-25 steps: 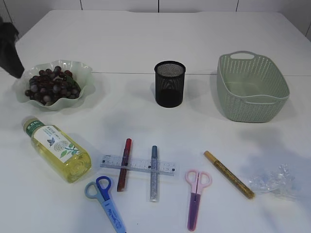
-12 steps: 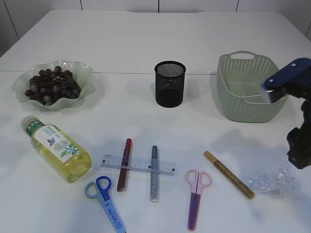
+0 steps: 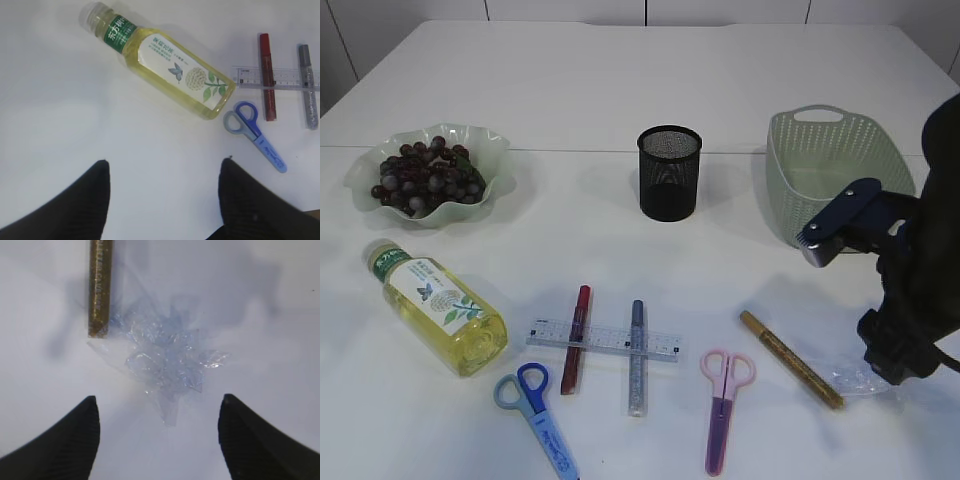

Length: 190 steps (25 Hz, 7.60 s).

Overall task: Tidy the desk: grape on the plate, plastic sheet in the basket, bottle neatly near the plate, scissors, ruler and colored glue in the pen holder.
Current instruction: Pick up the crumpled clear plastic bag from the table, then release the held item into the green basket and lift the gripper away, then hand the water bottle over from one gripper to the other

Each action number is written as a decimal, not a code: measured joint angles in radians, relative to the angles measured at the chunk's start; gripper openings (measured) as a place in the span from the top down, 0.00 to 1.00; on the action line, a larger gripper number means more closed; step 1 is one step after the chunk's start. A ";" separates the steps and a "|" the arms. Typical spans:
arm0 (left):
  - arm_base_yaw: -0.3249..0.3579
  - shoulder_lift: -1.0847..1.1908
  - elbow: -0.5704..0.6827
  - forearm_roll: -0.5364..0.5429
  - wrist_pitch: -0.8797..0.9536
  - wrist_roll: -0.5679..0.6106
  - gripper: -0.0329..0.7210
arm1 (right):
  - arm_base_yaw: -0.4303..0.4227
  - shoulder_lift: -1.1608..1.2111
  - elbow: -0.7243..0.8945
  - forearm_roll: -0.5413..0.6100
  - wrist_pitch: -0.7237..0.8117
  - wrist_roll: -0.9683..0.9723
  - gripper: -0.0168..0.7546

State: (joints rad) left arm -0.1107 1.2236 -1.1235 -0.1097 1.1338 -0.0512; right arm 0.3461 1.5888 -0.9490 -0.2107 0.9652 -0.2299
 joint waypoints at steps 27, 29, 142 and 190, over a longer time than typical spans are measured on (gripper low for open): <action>0.000 0.000 0.000 0.033 -0.063 0.006 0.32 | 0.000 0.218 0.063 -0.174 -0.192 0.174 0.22; 0.000 0.000 0.000 0.033 -0.063 0.006 0.32 | 0.000 0.223 0.063 -0.175 -0.201 0.176 0.23; -0.379 0.308 0.000 0.267 -0.243 -1.100 0.40 | -0.091 -0.170 -0.185 0.183 0.076 0.236 0.22; -0.186 0.680 0.000 0.061 -0.426 -1.103 0.17 | -0.091 -0.170 -0.185 0.183 0.066 0.236 0.22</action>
State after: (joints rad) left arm -0.2964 1.9037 -1.1235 -0.0487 0.7083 -1.1544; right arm 0.2555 1.4187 -1.1343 -0.0274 1.0314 0.0062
